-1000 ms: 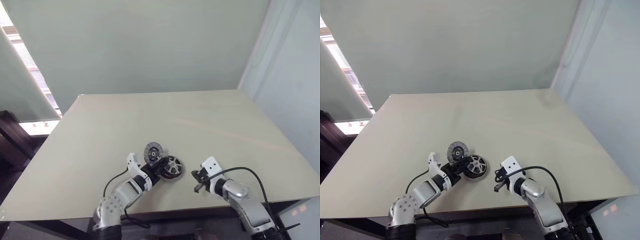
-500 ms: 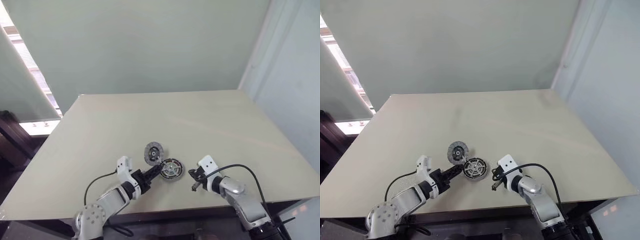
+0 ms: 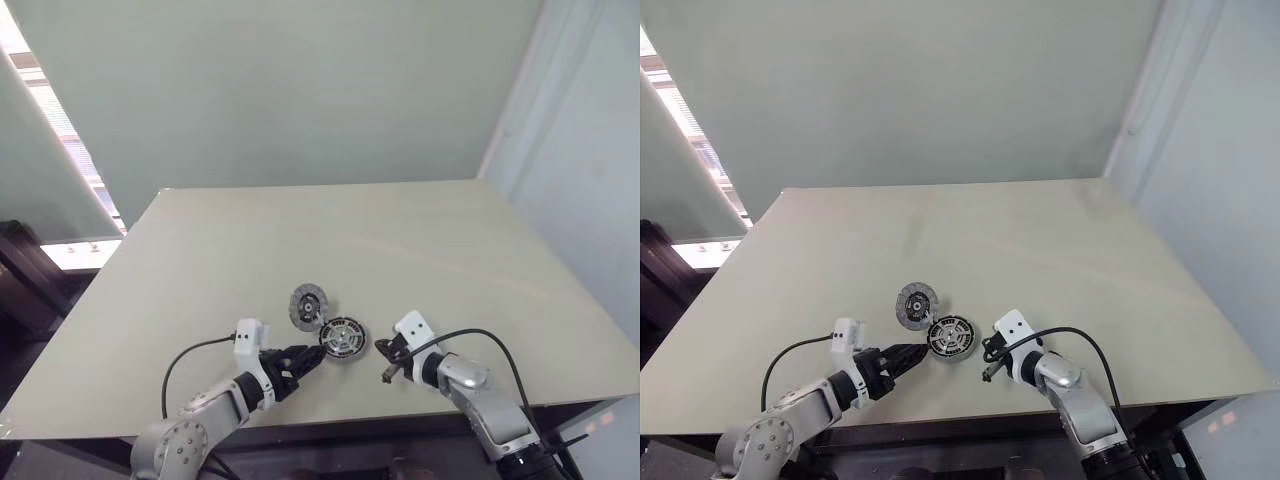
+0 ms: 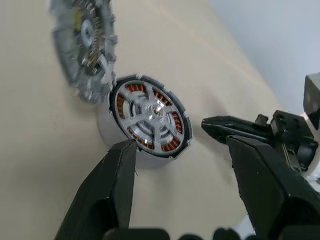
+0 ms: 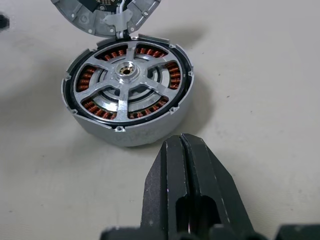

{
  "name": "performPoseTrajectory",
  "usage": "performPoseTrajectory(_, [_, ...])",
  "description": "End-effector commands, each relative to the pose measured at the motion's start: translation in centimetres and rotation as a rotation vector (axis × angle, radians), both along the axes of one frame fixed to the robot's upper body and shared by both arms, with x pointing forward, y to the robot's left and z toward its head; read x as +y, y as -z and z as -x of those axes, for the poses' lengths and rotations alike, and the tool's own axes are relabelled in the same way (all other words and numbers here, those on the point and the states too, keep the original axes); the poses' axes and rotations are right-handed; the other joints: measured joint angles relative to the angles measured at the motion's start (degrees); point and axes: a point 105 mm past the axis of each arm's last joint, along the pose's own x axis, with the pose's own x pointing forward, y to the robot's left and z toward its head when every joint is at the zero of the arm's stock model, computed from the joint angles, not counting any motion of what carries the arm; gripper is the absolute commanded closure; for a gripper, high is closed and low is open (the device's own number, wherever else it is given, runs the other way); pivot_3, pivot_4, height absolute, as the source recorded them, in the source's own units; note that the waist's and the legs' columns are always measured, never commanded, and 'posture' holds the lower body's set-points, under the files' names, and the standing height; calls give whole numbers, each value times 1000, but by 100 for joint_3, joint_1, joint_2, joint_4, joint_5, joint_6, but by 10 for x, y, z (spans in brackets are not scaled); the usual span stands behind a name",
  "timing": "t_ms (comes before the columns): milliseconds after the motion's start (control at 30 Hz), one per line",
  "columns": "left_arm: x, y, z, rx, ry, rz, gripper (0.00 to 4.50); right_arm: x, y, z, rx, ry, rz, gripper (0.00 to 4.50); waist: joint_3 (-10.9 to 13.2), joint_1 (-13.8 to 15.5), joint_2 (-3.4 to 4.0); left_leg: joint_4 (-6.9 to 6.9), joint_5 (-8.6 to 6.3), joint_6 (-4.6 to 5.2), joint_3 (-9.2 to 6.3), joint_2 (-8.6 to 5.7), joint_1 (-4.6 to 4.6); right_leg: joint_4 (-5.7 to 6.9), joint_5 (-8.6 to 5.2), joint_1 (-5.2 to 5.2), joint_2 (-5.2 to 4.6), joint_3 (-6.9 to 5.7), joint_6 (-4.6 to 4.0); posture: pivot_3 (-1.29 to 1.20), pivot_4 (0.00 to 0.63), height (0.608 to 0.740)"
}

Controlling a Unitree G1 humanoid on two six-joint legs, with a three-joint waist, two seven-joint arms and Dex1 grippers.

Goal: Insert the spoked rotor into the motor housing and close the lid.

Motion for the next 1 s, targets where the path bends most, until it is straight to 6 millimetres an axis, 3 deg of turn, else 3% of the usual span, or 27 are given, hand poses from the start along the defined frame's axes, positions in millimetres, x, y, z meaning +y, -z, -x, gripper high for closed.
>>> performPoseTrajectory(33, [-10,-14,-12,-84,22,26,2740,1,-12,-3,-50,0,-17,4500,0,-2,-1,1,0,0,0,0,0,0,0,0,0,0,0,0,0,740])
performPoseTrajectory(200, [-22,-14,-20,-102,52,37,4479,-2,-12,-2,-51,16,-16,4500,-1,-5,0,-1,0,2,2,1,1,1,0,-1,2,1,1,0,0,740])
performPoseTrajectory(600, [-28,-9,-32,-178,35,-15,4479,-7,-13,-1,-64,42,-8,4500,-1,-2,0,7,1,2,0,1,1,1,0,3,2,-1,1,0,0,740])
performPoseTrajectory(800, [-33,-8,-25,-144,101,45,4479,-8,-13,-1,-68,48,-7,4500,-1,-5,0,3,0,3,0,0,0,1,1,1,2,0,1,0,0,740])
performPoseTrajectory(1000, [-24,-13,-20,-138,105,83,2564,-9,-14,-3,-73,46,-1,4500,-1,-3,0,0,0,3,0,1,0,1,1,0,2,0,1,0,0,740])
